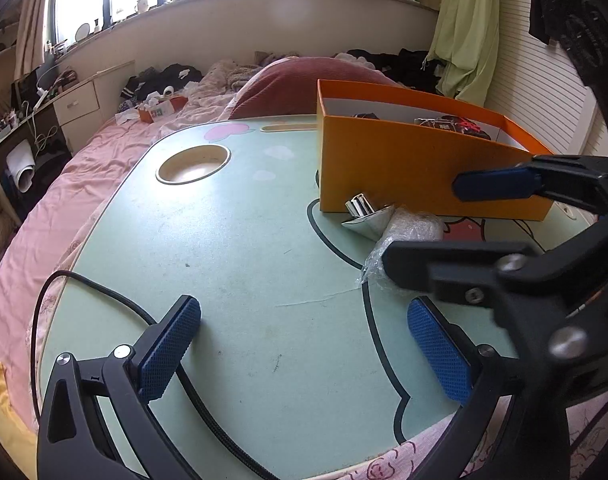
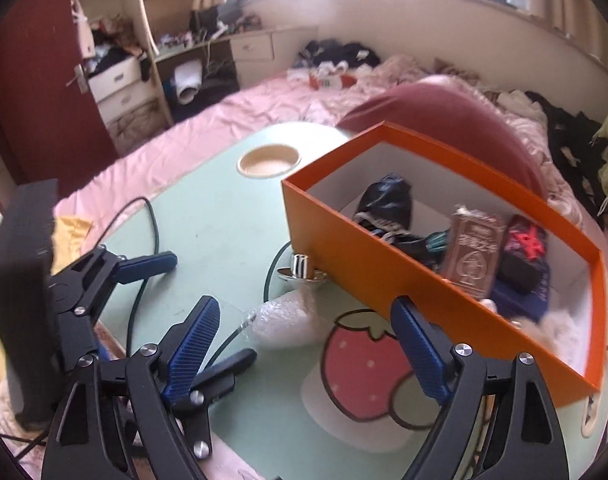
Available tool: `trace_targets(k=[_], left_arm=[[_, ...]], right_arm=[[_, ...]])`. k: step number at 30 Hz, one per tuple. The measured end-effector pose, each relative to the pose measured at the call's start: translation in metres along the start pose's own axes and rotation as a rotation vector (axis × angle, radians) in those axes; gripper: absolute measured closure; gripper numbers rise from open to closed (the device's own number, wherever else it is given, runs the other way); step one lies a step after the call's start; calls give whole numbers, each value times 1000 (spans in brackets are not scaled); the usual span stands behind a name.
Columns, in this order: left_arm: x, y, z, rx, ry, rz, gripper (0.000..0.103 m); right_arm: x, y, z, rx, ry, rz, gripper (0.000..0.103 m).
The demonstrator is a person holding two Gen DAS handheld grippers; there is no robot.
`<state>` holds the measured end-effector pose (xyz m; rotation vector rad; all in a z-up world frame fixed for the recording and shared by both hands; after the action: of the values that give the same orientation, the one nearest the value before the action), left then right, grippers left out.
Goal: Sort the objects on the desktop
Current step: 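Grasp the clear plastic-wrapped item with the right gripper and lift it, then grasp the silver metal piece with the left gripper while right holds the plastic item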
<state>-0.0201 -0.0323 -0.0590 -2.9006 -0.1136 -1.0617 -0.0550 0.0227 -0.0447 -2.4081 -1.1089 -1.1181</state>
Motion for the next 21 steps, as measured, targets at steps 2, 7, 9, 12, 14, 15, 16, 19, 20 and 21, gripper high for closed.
trace_targets(k=[2, 7, 9, 12, 14, 15, 16, 19, 20, 21], left_arm=[[0, -1, 0, -1, 1, 6, 0], [0, -9, -2, -22, -3, 23, 0], [0, -9, -2, -20, -3, 24, 0], [1, -9, -2, -21, -3, 22, 0], [1, -8, -2, -21, -3, 17, 0], [2, -8, -4, -21, -8, 19, 0], [3, -9, -6, -23, -17, 31, 0], [8, -14, -17, -16, -39, 82, 0], [8, -17, -23, -12, -43, 101, 0], [6, -19, -28, -14, -39, 108, 0]], right_arm=[[-13, 1, 12, -4, 69, -26, 48], [3, -14, 19, -88, 29, -68, 70], [11, -23, 25, -139, 8, -96, 70], [32, -44, 33, -229, -60, -92, 70], [46, -63, 43, -277, -112, -41, 70], [52, -71, 48, -294, -129, -8, 70], [56, -78, 52, -311, -144, 28, 70], [68, -96, 65, -359, -189, 90, 70], [70, -100, 67, -381, -201, 92, 70], [72, -99, 69, -392, -210, 88, 70]])
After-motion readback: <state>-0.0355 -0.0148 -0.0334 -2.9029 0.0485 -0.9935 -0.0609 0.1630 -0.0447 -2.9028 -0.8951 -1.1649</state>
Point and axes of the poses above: each gripper's, at about its wrist camera, not at the fingertips, and x roughly against the way its jaws point, y to its left, z to its underside, the point moved 9 cm from there along -x, roughly the way its jaws point, and after that the axes turned 5 degrees about -y, right-handed, at the moved point
